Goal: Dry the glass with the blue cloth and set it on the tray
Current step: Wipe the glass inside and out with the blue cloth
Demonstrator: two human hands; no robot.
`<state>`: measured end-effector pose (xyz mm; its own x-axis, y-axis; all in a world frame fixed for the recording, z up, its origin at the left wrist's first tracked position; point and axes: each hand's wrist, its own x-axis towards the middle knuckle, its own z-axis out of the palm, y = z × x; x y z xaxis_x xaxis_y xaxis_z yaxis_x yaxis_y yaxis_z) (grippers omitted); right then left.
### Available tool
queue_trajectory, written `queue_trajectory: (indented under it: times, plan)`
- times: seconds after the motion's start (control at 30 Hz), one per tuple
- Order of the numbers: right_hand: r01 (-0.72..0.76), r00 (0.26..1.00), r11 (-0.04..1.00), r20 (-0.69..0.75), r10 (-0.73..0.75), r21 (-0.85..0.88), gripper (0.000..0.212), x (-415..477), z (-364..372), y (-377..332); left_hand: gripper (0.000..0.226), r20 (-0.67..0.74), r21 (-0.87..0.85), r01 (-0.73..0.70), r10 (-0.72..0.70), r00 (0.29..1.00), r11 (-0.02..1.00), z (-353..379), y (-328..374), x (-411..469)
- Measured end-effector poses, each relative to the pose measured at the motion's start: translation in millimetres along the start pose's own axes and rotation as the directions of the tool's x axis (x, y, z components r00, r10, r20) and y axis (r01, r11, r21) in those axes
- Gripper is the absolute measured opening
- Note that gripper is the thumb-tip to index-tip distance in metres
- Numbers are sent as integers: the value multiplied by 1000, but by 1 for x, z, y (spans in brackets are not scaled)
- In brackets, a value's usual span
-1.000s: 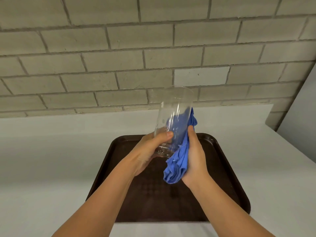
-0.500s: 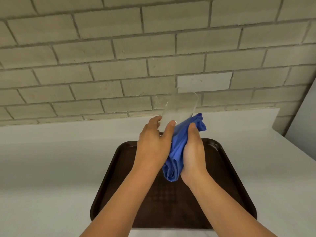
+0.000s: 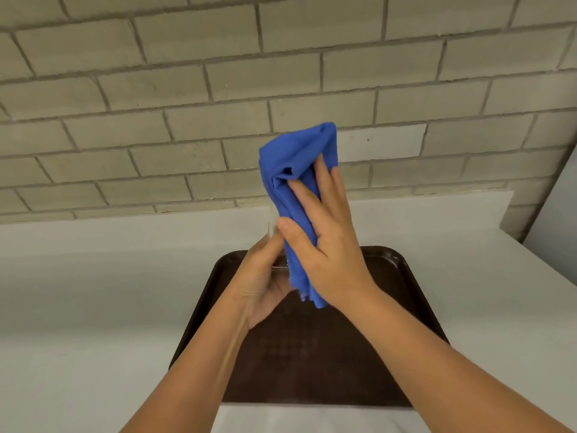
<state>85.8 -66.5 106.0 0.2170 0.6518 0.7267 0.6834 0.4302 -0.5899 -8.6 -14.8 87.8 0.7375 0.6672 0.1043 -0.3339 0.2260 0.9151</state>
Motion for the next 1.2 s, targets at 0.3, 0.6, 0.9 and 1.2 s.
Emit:
queue_trajectory:
  times: [0.3, 0.6, 0.9, 1.2]
  plan:
    - [-418, 887, 786, 19, 461, 455, 47, 16, -6, 18, 55, 22, -165, 92, -89, 996, 982, -3, -20, -10]
    - [-580, 771, 620, 109, 628, 529, 19, -37, 10, 13, 22, -5, -55, 118, -119, 993, 991, -12, -16, -5]
    - [-544, 551, 276, 90, 829, 792, 40, -38, 3, 17, 88, -218, 544, 120, 2, 976, 830, 12, -3, -4]
    - [-565, 653, 458, 32, 757, 686, 41, -28, -8, 9, 89, -252, 599, 64, 113, 961, 799, 19, -20, -13]
